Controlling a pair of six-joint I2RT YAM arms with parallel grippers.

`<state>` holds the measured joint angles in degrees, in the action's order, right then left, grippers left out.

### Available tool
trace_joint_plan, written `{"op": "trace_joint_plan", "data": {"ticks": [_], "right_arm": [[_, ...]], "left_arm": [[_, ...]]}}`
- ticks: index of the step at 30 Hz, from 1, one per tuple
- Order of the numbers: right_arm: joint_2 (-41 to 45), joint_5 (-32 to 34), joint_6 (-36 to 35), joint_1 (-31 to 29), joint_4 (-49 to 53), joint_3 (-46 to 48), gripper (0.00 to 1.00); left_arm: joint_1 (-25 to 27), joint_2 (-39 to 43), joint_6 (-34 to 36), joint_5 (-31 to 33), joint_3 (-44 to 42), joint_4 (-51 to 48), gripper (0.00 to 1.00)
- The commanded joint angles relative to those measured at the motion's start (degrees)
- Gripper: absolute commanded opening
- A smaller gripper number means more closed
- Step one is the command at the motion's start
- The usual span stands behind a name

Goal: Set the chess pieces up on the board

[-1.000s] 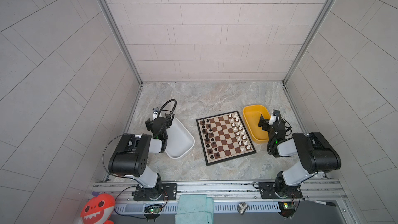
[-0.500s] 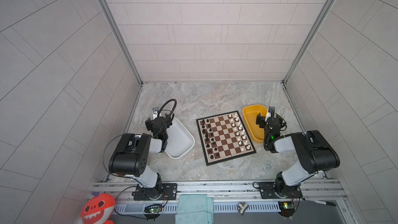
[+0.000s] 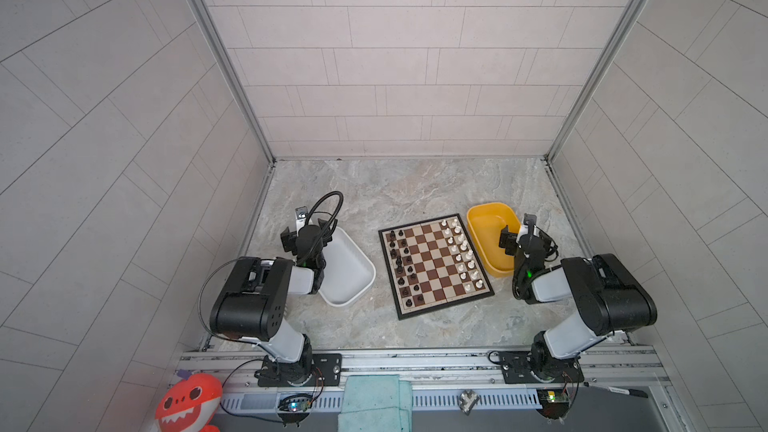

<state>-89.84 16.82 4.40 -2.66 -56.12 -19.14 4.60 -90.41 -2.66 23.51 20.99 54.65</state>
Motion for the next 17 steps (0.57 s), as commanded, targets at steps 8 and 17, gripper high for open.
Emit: {"op": "trace_joint_plan", "data": {"ticks": [8,17], "right_arm": [[-0.8,-0.3,-3.6,-2.0,-2.5,-0.3,0.99],[-1.2,-1.4,-3.3,-1.5,-0.3,-1.7,0.99]], "left_arm": [[0.2,-0.6,0.5,0.7,0.6,0.6,1.00],[0.1,-0.5,0.5,0.7,0.6,0.5,1.00]]}}
